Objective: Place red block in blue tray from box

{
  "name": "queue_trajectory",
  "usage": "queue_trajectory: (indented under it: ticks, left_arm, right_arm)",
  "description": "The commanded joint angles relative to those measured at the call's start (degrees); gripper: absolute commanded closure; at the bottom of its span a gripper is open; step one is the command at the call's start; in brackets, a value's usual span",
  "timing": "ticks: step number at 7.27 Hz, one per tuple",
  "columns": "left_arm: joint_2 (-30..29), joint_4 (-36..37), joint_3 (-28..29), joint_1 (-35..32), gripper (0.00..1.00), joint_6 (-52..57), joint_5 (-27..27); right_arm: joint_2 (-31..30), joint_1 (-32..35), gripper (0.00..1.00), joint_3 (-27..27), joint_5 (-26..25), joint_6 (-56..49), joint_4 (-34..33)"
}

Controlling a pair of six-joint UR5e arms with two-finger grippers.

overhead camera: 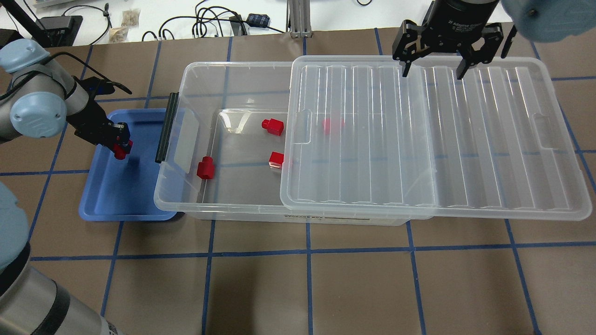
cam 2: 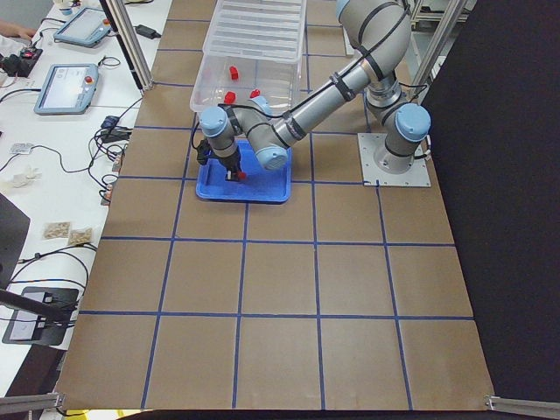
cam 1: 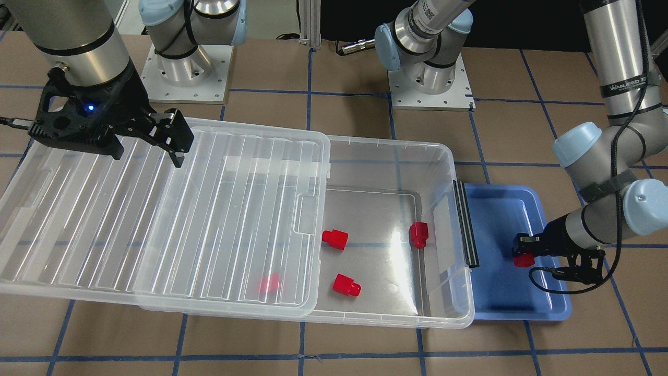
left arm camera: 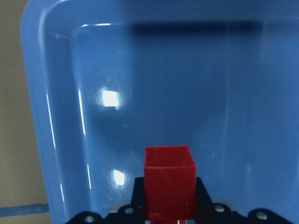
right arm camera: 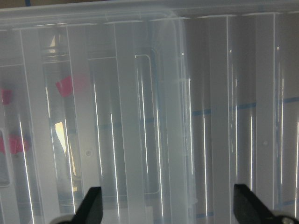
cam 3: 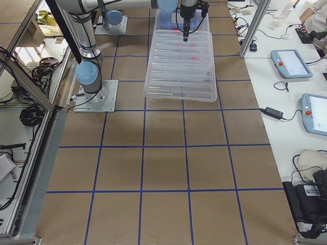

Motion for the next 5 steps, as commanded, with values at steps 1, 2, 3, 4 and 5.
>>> queue_trajectory:
  ticks: [1,2,3,4,5]
  left_arm:
    - [-1.3,0.0,0.0,0.0,0.79,1.3,0.1]
    - [-1.5,0.0,0.0,0.0,0.71,0.7,0.0]
    - [-1.6,0.0,0.0,0.0,0.55,0.3,0.0]
    - [-1.6,0.0,0.0,0.0,0.07,-0.8,0.1]
    - [-1.5,0.0,0.3,-0.1,0.00,-2.1,0.2]
  right_arm:
    - [0.0,0.0,0.00,0.0,0.0,0.0,0.0]
    - [0.0,0.0,0.00,0.0,0.0,0.0,0.0]
    - [0.0,0.0,0.00,0.0,0.0,0.0,0.0]
    - [0.0,0.0,0.00,0.0,0.0,0.0,0.0]
    - [0.0,0.0,0.00,0.0,0.1,0.0,-0.1]
